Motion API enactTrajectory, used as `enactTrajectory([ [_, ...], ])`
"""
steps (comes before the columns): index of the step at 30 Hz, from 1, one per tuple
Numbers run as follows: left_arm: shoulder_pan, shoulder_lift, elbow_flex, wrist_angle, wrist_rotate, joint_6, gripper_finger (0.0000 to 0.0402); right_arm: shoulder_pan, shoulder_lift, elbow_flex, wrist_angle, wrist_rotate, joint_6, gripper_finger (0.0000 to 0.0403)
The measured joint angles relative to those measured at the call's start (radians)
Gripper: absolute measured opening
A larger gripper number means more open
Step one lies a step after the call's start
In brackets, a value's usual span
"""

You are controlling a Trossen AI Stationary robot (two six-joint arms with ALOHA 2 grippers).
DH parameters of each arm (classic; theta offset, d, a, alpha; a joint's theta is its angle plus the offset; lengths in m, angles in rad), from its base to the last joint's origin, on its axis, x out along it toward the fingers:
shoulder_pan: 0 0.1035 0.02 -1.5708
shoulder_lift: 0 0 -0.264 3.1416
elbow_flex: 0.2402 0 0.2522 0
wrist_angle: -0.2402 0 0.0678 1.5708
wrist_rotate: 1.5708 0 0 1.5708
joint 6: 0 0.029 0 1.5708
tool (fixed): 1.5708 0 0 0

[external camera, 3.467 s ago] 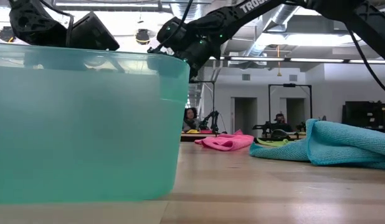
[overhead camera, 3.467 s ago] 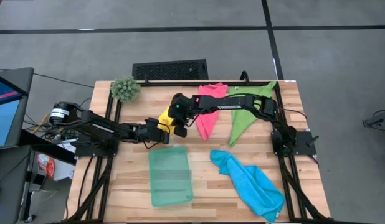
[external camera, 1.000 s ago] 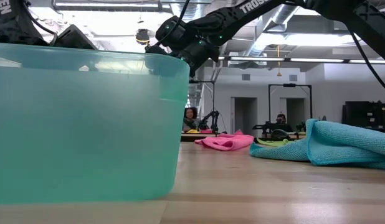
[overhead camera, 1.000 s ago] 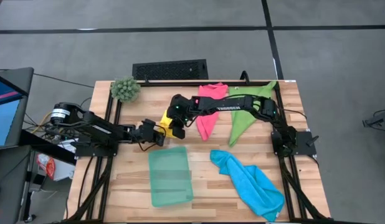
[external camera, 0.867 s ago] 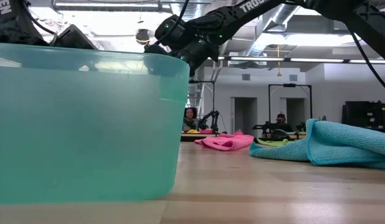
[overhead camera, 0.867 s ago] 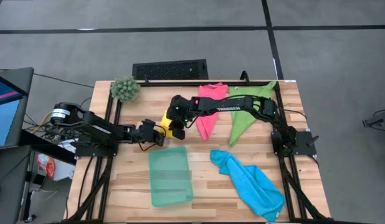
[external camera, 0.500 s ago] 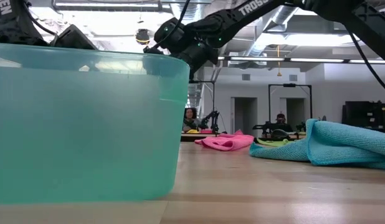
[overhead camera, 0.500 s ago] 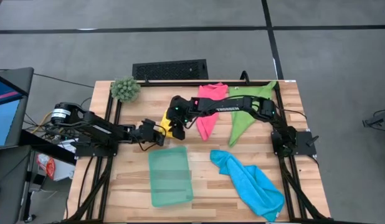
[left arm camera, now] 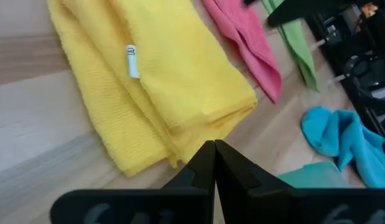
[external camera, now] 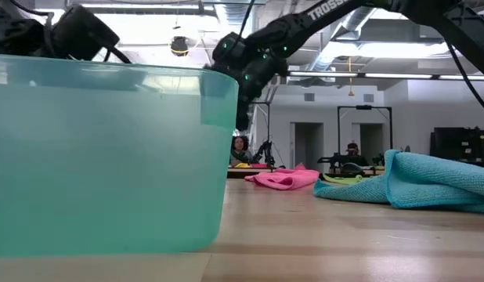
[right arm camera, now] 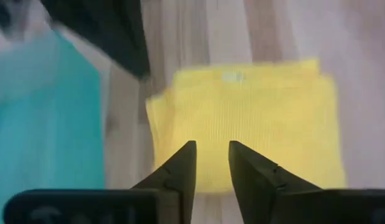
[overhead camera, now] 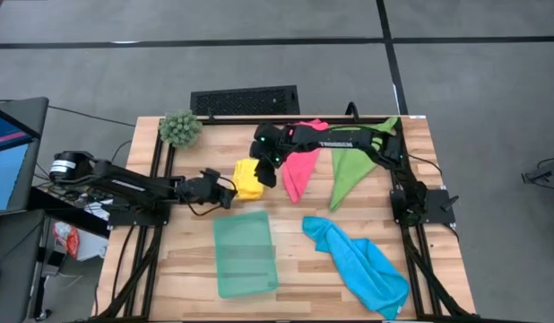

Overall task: Fold microfiber towels
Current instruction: Put the folded yellow towel in the green bin

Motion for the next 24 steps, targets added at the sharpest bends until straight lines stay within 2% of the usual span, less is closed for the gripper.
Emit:
enactTrajectory([
  [3,0.0,-0.056,0.0,-0.034,-0.007,0.0,0.0,0.015,0.006,-0.025,0.005,0.005,-0.013,0.0103],
  [6,0.0,-0.095,0.0,-0.019,-0.068,0.027,0.0,0.041,0.001,-0.058,0.057,0.007,-0.012,0.0094],
  [9,0.007,-0.083,0.017,-0.02,-0.084,0.07,0.0,0.063,0.006,-0.083,0.062,0.036,-0.006,0.0086],
  [14,0.011,0.022,0.056,-0.02,-0.048,0.111,0.0,0.076,0.003,-0.081,0.101,0.083,-0.013,0.0075],
  [24,0.017,0.257,0.171,-0.02,0.009,0.228,0.0,0.063,-0.017,-0.081,0.125,0.11,0.006,0.0061],
])
